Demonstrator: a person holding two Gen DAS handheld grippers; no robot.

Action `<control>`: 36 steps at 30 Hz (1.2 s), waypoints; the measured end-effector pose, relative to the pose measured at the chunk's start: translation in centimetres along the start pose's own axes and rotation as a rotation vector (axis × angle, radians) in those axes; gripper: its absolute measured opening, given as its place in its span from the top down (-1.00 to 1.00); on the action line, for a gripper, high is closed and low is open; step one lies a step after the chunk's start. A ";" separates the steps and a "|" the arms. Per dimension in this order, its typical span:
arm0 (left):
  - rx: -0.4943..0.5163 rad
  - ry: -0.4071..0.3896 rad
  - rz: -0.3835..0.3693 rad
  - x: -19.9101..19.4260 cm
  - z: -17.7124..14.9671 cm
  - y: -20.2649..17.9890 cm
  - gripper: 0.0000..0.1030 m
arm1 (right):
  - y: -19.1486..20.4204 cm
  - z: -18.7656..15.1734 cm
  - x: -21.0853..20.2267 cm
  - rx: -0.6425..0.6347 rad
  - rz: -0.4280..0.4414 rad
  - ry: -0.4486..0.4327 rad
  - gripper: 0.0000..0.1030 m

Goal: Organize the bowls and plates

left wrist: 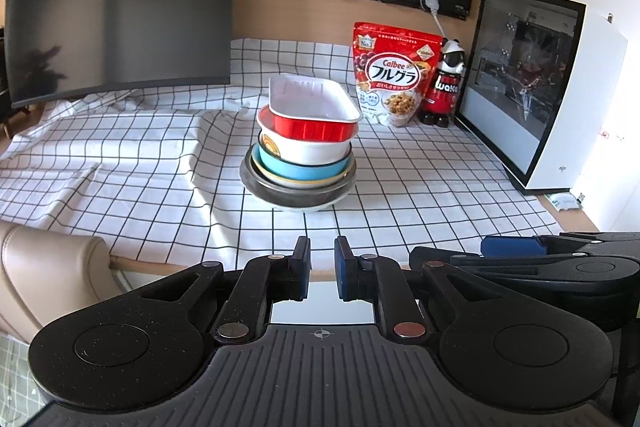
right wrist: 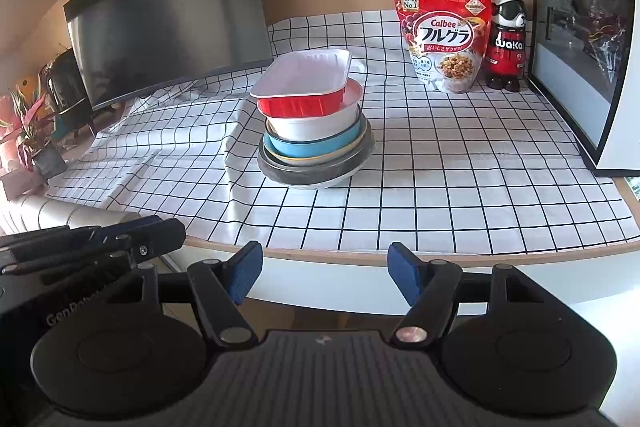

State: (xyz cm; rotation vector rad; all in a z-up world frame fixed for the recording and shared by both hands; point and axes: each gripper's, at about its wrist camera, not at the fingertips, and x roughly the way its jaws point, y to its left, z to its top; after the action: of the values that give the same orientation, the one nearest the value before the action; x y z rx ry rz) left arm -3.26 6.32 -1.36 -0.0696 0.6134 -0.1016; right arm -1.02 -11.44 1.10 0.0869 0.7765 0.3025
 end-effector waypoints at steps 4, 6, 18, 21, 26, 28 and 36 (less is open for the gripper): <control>-0.005 0.007 0.003 0.1 0.0 0.1 0.72 | 0.0 0.1 0.0 -0.003 0.000 0.000 -0.36; -0.008 0.008 0.004 0.2 0.1 0.1 0.72 | 0.0 0.2 0.0 -0.003 0.000 0.000 -0.36; -0.023 0.020 0.000 0.4 0.0 0.4 0.72 | 0.1 0.3 0.2 -0.005 0.002 0.002 -0.36; -0.024 0.023 -0.001 0.5 0.0 0.4 0.72 | 0.2 0.3 0.3 -0.006 0.004 0.004 -0.36; -0.028 0.023 0.000 0.5 0.0 0.5 0.72 | 0.2 0.3 0.3 -0.005 0.003 0.005 -0.36; -0.029 0.023 0.002 0.5 0.0 0.6 0.72 | 0.3 0.3 0.3 -0.006 0.003 0.006 -0.36; -0.026 0.026 -0.001 0.6 0.1 0.6 0.72 | 0.3 0.2 0.4 -0.007 0.004 0.006 -0.36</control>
State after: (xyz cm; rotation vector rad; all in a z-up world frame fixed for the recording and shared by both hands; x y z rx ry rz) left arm -2.68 6.87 -1.67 -0.0937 0.6403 -0.0958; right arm -0.67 -10.98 1.08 0.0811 0.7815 0.3088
